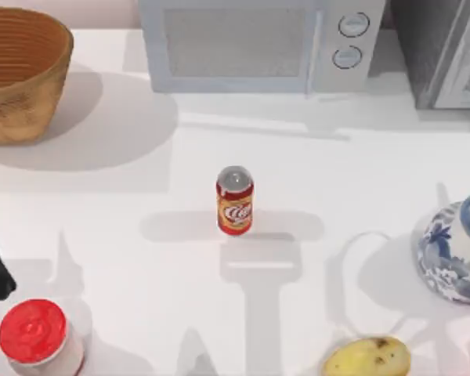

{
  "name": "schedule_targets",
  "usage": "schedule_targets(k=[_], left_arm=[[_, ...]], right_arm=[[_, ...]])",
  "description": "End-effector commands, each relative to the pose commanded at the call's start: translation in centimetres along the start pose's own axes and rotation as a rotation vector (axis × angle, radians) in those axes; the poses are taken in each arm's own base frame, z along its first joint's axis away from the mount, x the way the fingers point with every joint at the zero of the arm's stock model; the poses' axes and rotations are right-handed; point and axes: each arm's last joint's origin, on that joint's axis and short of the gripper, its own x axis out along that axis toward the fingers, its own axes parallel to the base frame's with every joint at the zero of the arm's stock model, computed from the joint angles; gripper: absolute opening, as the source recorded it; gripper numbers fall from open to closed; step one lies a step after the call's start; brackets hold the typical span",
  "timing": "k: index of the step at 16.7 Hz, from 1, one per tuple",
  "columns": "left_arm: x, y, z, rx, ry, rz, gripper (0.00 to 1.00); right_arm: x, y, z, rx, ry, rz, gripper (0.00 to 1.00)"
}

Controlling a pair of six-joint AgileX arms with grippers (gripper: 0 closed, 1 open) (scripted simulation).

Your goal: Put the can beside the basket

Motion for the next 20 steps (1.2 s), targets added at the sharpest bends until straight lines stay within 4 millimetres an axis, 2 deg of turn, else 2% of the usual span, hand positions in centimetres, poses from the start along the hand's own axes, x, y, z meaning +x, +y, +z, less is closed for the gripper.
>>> schedule_targets(k=[5, 10, 15, 20], left_arm=[[0.1, -0.2, 0.8, 0.008, 0.041, -0.026, 1.0], [1.5, -1.4, 4.3, 0.055, 0.269, -0.126, 1.0], [5.8, -4.0, 7.8, 0.158, 0.65, -0.272, 1.0], [12.1, -8.9, 9.0, 0.319, 1.074, -0.421, 1.0]], right_arm=[[0.0, 0.0, 0.0, 0.0, 0.0, 0.0, 1.0], [0.0, 0.0, 0.0, 0.0, 0.0, 0.0, 1.0], [0.0, 0.0, 0.0, 0.0, 0.0, 0.0, 1.0], [0.0, 0.0, 0.0, 0.0, 0.0, 0.0, 1.0]])
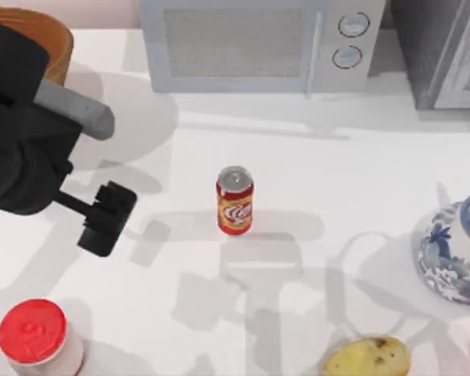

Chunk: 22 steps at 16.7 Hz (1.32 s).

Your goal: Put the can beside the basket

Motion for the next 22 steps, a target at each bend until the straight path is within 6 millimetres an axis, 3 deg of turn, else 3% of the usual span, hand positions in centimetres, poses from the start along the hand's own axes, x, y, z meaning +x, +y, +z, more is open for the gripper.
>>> schedule_targets(k=[6, 12, 17, 22], left_arm=[[5.8, -3.6, 8.6, 0.168, 0.387, -0.09, 1.0], [10.6, -7.7, 14.6, 0.267, 0.496, -0.113, 1.0], [11.5, -9.4, 17.2, 0.289, 0.453, -0.115, 1.0], [11.5, -9.5, 17.4, 0.289, 0.448, -0.115, 1.0]], right_arm=[[0.0, 0.0, 0.0, 0.0, 0.0, 0.0, 1.0], [0.0, 0.0, 0.0, 0.0, 0.0, 0.0, 1.0], [0.0, 0.0, 0.0, 0.0, 0.0, 0.0, 1.0], [0.0, 0.0, 0.0, 0.0, 0.0, 0.0, 1.0]])
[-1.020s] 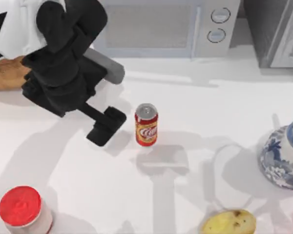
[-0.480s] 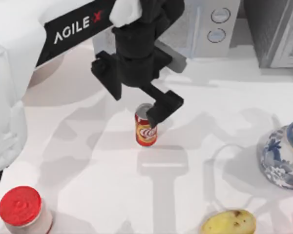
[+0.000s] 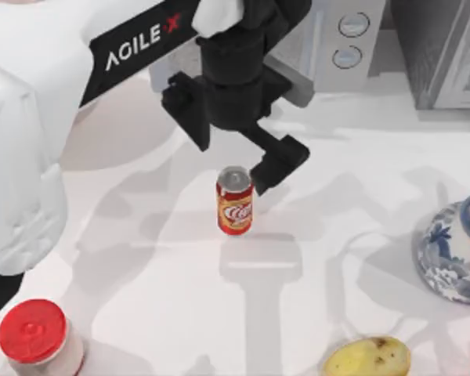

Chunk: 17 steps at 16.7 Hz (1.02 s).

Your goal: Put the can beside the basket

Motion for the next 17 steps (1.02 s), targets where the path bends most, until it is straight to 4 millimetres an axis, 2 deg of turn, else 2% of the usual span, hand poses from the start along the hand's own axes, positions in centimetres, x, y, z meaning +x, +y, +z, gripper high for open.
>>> schedule_targets(k=[4, 11, 15, 17], left_arm=[[0.7, 0.0, -0.1, -0.001, -0.001, 0.0, 1.0], [5.8, 0.0, 0.0, 0.0, -0.001, 0.0, 1.0], [6.0, 0.0, 0.0, 0.0, 0.0, 0.0, 1.0], [6.0, 0.0, 0.0, 0.0, 0.0, 0.0, 0.85]], right_arm=[[0.0, 0.0, 0.0, 0.0, 0.0, 0.0, 1.0], [0.0, 0.0, 0.0, 0.0, 0.0, 0.0, 1.0], [0.0, 0.0, 0.0, 0.0, 0.0, 0.0, 1.0], [0.0, 0.0, 0.0, 0.0, 0.0, 0.0, 1.0]])
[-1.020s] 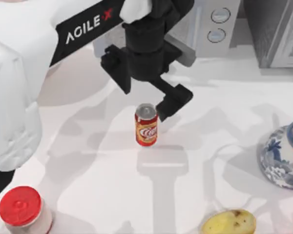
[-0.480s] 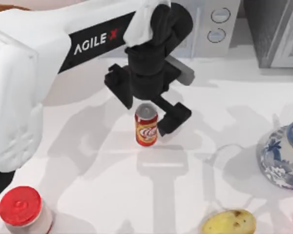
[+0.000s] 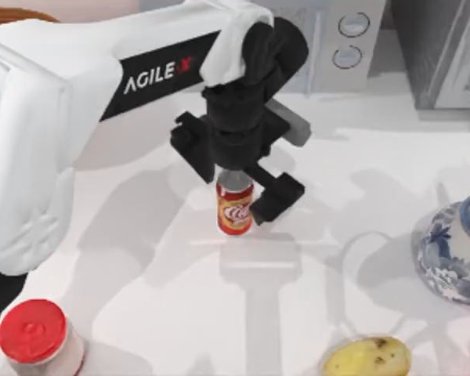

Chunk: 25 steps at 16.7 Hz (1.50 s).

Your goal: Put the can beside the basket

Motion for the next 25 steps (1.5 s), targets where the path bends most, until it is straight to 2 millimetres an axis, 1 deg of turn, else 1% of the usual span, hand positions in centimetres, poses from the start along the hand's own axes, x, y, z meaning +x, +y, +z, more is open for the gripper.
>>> schedule_targets(k=[11, 12, 21, 22, 23, 25], left_arm=[[0.0, 0.0, 0.0, 0.0, 0.0, 0.0, 0.02], [0.0, 0.0, 0.0, 0.0, 0.0, 0.0, 0.0], [-0.2, 0.1, 0.0, 0.0, -0.002, -0.001, 0.0], [-0.7, 0.5, -0.2, -0.006, -0.007, -0.002, 0.0], [-1.6, 1.5, -0.7, -0.019, -0.017, -0.003, 0.0], [-4.6, 4.5, -2.4, -0.067, -0.054, -0.003, 0.0]], right_arm=[[0.0, 0.0, 0.0, 0.0, 0.0, 0.0, 1.0], [0.0, 0.0, 0.0, 0.0, 0.0, 0.0, 1.0], [0.0, 0.0, 0.0, 0.0, 0.0, 0.0, 1.0], [0.0, 0.0, 0.0, 0.0, 0.0, 0.0, 1.0], [0.0, 0.0, 0.0, 0.0, 0.0, 0.0, 1.0], [0.0, 0.0, 0.0, 0.0, 0.0, 0.0, 1.0]])
